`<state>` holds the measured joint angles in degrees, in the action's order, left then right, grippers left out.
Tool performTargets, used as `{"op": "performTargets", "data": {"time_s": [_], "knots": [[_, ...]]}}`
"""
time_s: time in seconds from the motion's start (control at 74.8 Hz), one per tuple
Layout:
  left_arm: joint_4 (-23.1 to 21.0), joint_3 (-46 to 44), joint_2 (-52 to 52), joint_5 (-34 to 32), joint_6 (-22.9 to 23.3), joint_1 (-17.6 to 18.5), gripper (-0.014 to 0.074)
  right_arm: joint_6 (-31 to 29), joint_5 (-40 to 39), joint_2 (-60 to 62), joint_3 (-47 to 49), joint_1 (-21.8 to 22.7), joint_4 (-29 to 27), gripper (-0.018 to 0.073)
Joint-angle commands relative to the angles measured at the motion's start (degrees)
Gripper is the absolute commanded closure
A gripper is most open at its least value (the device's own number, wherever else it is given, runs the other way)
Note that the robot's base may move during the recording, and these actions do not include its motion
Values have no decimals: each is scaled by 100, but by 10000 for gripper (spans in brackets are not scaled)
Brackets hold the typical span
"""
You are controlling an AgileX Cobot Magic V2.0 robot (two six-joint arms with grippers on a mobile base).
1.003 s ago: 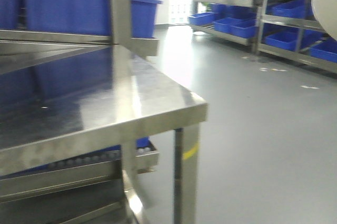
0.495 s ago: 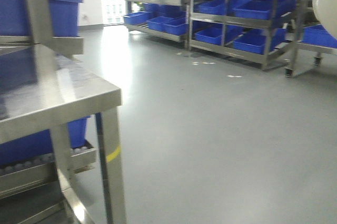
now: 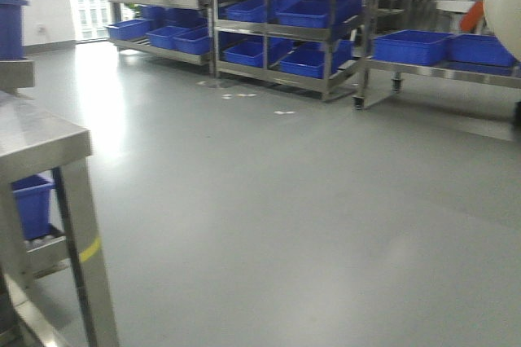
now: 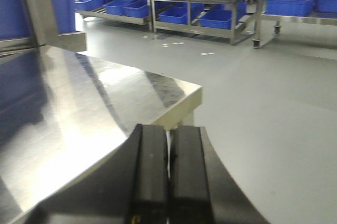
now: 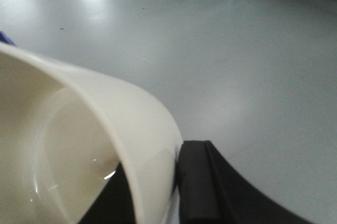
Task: Move white bin to right shelf second layer
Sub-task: 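Drive the base away from the table holding the bin in the right gripper, then drive past the blue crate cart carrying the bin in the right gripper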
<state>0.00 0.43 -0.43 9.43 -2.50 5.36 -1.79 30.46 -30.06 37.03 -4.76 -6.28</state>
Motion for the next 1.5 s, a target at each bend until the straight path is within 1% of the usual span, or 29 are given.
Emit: {"op": "performTargets", "data": {"time_s": [0.0, 1.484], "knots": [[0, 211, -80, -500, 30, 25, 512, -23, -568, 6, 176, 30, -26, 503], [0, 211, -80, -500, 30, 25, 512, -23, -568, 6, 176, 30, -26, 503]]}}
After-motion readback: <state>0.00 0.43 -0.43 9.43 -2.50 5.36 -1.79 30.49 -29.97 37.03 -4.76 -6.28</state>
